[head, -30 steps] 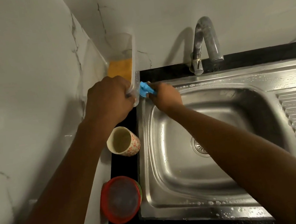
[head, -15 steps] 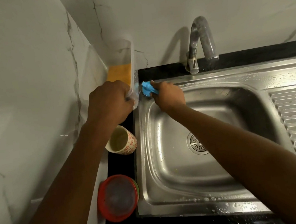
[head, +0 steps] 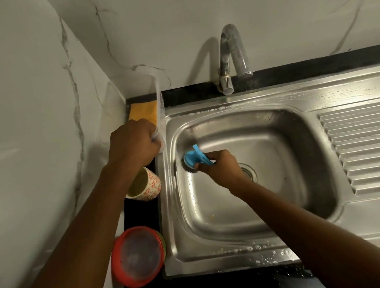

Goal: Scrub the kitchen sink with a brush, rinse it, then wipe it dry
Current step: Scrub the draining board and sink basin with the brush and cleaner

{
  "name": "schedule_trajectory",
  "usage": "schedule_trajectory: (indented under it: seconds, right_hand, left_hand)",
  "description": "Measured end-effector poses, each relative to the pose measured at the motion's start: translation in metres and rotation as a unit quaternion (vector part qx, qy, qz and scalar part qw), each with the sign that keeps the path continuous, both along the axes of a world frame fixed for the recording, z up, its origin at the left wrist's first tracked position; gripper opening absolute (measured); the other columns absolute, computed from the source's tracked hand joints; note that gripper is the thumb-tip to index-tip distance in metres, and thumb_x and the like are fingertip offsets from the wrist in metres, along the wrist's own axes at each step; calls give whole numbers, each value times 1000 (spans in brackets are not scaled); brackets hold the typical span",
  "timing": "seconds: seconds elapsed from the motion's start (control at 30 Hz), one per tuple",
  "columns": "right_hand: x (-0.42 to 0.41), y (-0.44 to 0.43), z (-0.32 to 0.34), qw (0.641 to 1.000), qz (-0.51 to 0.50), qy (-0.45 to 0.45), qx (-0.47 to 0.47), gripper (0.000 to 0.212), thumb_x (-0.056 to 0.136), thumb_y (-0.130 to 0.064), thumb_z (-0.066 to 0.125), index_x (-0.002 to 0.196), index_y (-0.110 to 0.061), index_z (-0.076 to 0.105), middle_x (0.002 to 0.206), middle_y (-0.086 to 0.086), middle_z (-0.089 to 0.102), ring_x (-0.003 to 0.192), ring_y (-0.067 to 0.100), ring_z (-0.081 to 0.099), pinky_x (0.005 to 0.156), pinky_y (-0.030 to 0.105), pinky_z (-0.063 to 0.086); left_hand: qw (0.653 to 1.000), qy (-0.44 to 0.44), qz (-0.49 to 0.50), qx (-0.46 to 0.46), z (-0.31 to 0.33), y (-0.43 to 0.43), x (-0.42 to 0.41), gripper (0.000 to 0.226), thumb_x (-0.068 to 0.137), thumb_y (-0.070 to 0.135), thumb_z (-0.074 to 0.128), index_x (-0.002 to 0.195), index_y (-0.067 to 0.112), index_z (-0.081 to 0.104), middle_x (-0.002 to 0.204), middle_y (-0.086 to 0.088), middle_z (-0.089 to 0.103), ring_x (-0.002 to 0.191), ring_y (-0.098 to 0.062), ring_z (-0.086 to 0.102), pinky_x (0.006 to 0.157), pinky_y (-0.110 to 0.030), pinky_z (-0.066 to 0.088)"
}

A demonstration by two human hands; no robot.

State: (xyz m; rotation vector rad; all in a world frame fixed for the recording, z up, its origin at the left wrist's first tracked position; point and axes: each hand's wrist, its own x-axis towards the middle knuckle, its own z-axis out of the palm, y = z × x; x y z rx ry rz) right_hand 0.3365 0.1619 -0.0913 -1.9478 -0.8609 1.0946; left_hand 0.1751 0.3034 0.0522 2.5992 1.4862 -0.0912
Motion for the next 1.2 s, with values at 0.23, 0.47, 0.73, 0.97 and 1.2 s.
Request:
schedule_trajectory:
  seconds: [0.23, 0.47, 0.73, 0.97, 1.2]
  right_hand:
    - [-14, 14, -16, 972, -181, 149, 17, 50, 94, -44, 74, 135, -17, 65, 94, 0, 68, 65, 5, 55, 54, 21, 44]
    - [-26, 68, -14, 849, -319, 415, -66, 40, 93, -42, 77, 103, -6, 62, 61, 0, 45, 41, 9, 33, 42, 23, 30]
    - [-32, 34, -33, 874, -171, 427, -157, 33, 96, -42, 72, 95, -11, 60, 59, -3, 41, 42, 7, 30, 36, 21, 29]
    - [-22, 79, -21, 776, -310, 543, -76, 43, 100, -45, 66, 72, -16, 52, 49, -6, 35, 37, 6, 24, 32, 20, 23]
    - [-29, 80, -37, 749, -285, 573, -172, 50, 103, -46, 60, 67, -17, 42, 44, -6, 29, 30, 5, 23, 28, 18, 19]
  left_hand:
    - [1000, -20, -1, 5, -8, -1, 1, 32, 96, 37, 71, 116, 11, 71, 104, -12, 71, 93, -31, 66, 72, -32, 39]
    - [1000, -28, 12, -5, -18, -3, -2, 27, 94, 34, 72, 111, 13, 71, 99, -9, 69, 87, -26, 63, 73, -31, 43]
    - [997, -70, 1, -19, -22, -4, -5, 27, 88, 40, 80, 96, 16, 72, 90, -2, 70, 81, -23, 65, 67, -30, 45]
    - [980, -155, -57, 115, -11, -33, 0, 34, 77, 26, 86, 87, 14, 56, 93, -6, 58, 89, -25, 53, 66, -36, 42]
    - [980, -181, -52, 62, -20, -57, 2, 33, 85, 27, 80, 81, 24, 47, 81, 7, 51, 78, -14, 49, 59, -27, 31]
